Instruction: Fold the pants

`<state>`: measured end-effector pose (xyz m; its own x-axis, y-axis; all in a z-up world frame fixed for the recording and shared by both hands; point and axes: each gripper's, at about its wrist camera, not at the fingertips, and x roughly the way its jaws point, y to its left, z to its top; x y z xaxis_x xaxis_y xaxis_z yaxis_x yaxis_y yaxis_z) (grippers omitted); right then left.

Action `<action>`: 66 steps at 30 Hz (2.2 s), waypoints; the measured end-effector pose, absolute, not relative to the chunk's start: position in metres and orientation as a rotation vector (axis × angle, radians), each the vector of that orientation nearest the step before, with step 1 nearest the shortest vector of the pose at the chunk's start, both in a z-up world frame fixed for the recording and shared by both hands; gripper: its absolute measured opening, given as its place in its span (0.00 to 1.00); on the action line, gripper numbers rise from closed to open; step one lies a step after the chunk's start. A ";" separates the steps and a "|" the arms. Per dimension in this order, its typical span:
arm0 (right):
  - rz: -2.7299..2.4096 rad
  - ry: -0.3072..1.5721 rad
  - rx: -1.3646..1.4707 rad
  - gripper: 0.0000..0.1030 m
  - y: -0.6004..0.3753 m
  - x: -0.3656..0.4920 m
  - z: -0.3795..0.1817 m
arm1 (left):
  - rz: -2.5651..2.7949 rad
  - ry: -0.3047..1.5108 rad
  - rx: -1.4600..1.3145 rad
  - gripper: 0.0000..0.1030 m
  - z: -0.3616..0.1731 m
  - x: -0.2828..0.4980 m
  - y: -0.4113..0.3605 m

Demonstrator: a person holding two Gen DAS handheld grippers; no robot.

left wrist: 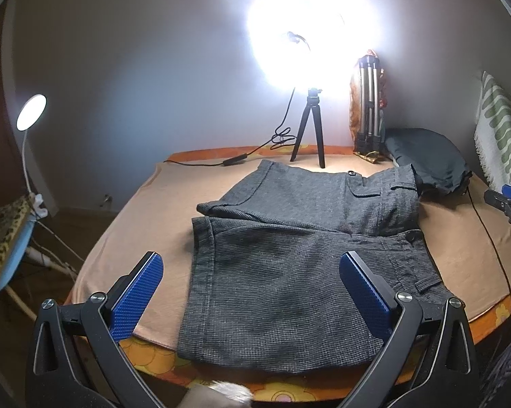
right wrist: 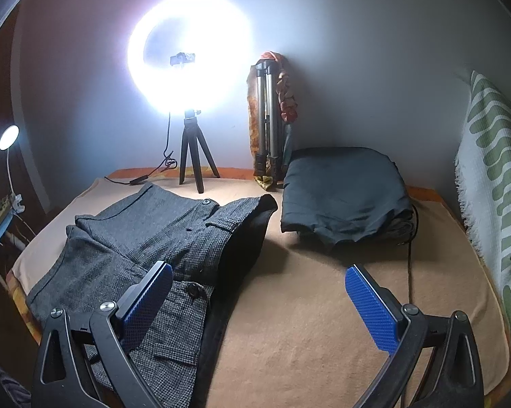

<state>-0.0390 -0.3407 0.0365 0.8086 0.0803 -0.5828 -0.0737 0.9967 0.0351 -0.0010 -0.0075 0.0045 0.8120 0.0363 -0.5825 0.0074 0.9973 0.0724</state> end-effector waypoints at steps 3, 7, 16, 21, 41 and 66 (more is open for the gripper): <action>0.095 0.630 0.005 0.99 -0.341 -0.040 0.036 | 0.010 0.638 0.072 1.00 0.001 0.000 -0.006; 0.132 0.637 -0.011 0.99 -0.338 -0.044 0.033 | -0.009 0.651 0.078 1.00 -0.002 0.001 -0.006; 0.308 0.672 -0.113 0.92 -0.315 -0.061 0.020 | -0.031 0.721 0.101 0.95 -0.023 0.006 0.003; 0.455 0.700 -0.176 0.87 -0.295 -0.074 0.008 | -0.051 0.787 0.065 0.82 -0.036 0.008 0.017; 0.731 0.836 -0.465 0.68 -0.223 -0.116 -0.050 | -0.162 0.959 0.146 0.39 -0.061 0.017 0.038; 0.686 0.855 -0.455 0.18 -0.222 -0.090 -0.045 | -0.257 0.989 0.243 0.44 -0.085 0.009 0.021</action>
<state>-0.0898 -0.2216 -0.0455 0.4666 0.3638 -0.8062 -0.7087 0.6992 -0.0947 0.0094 0.0210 -0.0854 0.5243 -0.1023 -0.8454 0.3216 0.9430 0.0854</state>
